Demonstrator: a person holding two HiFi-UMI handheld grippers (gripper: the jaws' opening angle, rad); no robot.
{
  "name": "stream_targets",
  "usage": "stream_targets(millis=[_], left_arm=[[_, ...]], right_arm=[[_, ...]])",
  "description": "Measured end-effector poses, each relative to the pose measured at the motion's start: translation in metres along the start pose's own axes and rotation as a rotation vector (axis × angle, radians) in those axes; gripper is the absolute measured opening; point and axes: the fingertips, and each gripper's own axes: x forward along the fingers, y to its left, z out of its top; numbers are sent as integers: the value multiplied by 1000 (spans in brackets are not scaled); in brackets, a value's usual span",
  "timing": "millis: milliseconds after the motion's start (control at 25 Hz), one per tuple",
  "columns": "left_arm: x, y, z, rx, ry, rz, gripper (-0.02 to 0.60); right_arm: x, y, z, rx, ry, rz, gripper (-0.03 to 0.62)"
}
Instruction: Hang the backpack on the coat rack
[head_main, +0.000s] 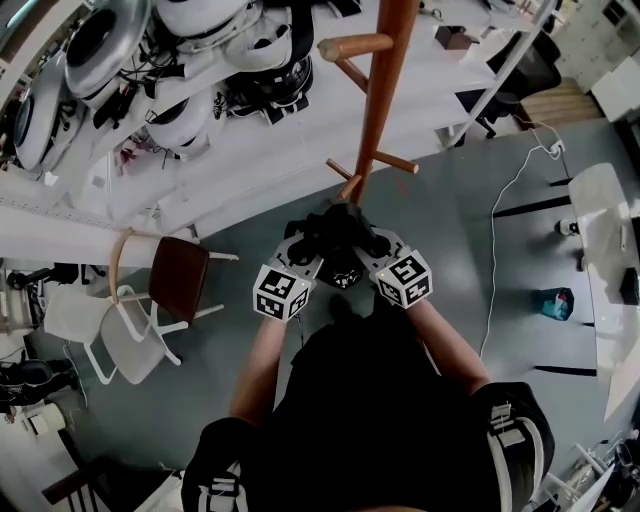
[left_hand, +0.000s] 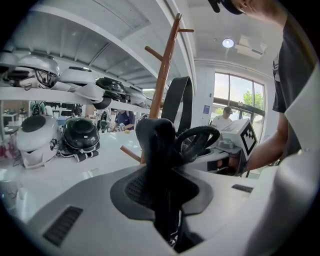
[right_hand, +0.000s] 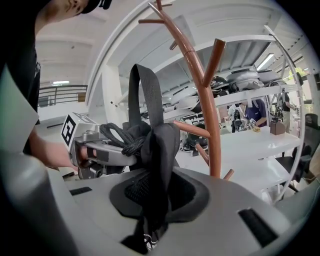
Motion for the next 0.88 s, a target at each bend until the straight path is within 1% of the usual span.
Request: stream_targets(millis=[520,680,800,880], left_arm=[[46,31,-9,-63,53,61,91],[61,40,-11,-53,73,58,91],[72,47,-14,-59,85,60,91],[78,52,-15,-62,95,64,91]], right_arm=[[27,-46,-9,-1,90,63,80],[36,-60,-13,8,112,64,78],[41,-68,-17,36,131,60,78],[43,-72,-19,36,143,63,78]])
